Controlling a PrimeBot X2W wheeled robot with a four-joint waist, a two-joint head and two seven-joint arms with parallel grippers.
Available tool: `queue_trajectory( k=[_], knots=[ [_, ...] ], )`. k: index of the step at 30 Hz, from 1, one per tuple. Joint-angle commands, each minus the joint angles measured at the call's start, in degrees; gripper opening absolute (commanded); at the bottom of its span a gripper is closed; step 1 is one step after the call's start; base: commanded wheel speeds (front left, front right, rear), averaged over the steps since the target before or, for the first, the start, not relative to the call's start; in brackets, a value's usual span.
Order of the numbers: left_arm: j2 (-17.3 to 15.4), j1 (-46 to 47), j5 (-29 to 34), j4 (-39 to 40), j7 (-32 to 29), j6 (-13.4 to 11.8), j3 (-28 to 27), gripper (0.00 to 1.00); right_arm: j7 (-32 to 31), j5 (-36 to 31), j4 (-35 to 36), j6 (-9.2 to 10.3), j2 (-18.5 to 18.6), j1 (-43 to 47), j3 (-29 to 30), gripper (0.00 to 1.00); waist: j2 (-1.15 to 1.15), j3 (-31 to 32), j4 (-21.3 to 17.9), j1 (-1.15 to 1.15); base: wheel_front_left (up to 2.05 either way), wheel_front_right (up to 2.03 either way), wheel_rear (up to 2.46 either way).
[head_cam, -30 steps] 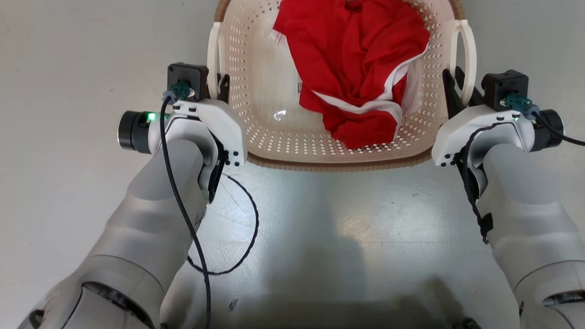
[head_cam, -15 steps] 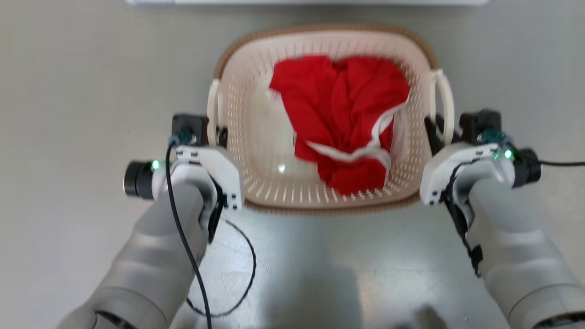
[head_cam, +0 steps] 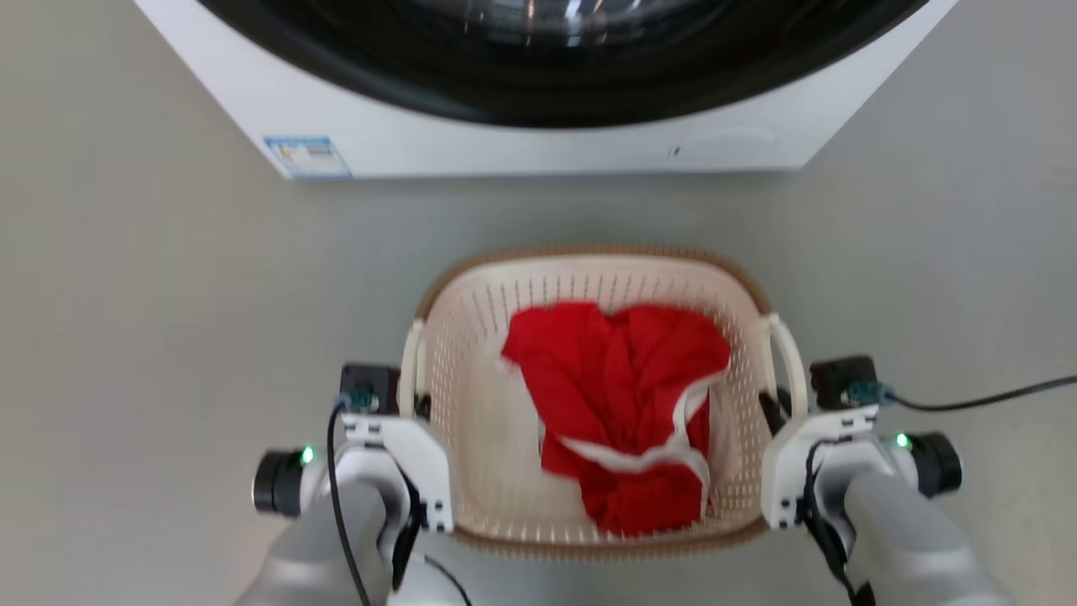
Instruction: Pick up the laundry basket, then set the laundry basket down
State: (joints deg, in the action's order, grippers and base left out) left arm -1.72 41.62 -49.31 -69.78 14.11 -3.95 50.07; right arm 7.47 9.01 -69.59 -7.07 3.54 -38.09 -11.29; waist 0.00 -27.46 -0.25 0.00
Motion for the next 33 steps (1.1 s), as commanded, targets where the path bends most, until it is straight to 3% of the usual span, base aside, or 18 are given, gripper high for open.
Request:
queue_trajectory(
  k=[1,19,33],
  knots=[
    [-1.2,-1.6,-0.6,1.0,0.2,-0.9,-0.4,0.0,-0.5,0.5,0.2,-0.42,-0.7,2.9,-2.3,0.0,0.0,5.5,-1.3,0.0,0.0,0.0,0.0],
    [-1.2,-15.4,-6.5,4.7,-2.0,-3.3,5.7,0.0,-4.5,6.8,1.7,-0.42,-0.7,14.3,-8.0,0.0,0.0,22.9,-2.6,0.0,0.0,0.0,0.0],
    [-1.2,-18.1,-9.4,5.9,-2.7,-3.9,9.6,0.0,-6.8,8.8,3.5,-0.42,-0.7,17.0,-10.2,0.0,0.0,26.7,-1.4,0.0,0.0,0.0,0.0]
  ],
)
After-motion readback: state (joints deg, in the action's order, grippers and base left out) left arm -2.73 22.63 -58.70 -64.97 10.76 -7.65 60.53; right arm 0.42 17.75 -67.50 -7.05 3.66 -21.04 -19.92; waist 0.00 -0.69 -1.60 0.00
